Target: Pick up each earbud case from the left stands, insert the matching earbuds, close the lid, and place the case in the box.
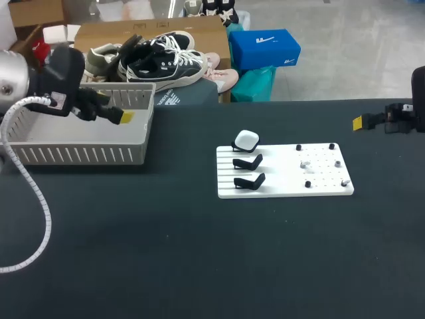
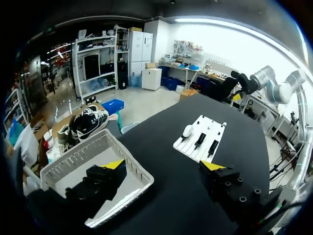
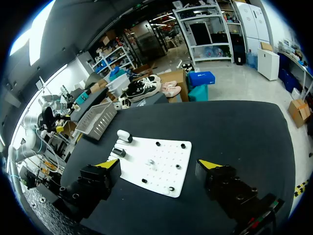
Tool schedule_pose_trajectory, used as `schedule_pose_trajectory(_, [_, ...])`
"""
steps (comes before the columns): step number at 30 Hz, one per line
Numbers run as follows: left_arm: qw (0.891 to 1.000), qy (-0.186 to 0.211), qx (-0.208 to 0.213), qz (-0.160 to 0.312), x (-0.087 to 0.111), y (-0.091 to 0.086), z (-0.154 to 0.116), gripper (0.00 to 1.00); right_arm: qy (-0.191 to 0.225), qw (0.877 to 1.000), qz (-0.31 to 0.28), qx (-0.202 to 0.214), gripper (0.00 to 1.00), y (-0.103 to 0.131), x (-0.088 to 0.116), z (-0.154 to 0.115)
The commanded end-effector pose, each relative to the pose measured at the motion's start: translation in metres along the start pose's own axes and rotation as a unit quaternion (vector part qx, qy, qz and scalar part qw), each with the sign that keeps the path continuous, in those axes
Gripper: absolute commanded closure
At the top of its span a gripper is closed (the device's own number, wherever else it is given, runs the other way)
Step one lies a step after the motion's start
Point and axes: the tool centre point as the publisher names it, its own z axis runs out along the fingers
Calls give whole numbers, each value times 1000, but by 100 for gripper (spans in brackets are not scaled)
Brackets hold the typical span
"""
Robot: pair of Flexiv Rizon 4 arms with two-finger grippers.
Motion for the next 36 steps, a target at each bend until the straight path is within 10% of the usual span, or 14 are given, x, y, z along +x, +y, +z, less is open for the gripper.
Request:
schedule_pose_trajectory(1, [995, -4, 70, 70, -15, 9, 24, 0, 0, 1000, 0, 0, 0, 0, 0, 0])
schedule_pose_trajectory(14, [965, -17, 155, 210, -32, -4, 81, 0, 0, 1000, 0, 0, 0, 0, 0, 0])
schedule_pose_trajectory(36, [937, -3, 245, 249, -28, -47, 176, 0, 0, 1000, 0, 0, 0, 0, 0, 0])
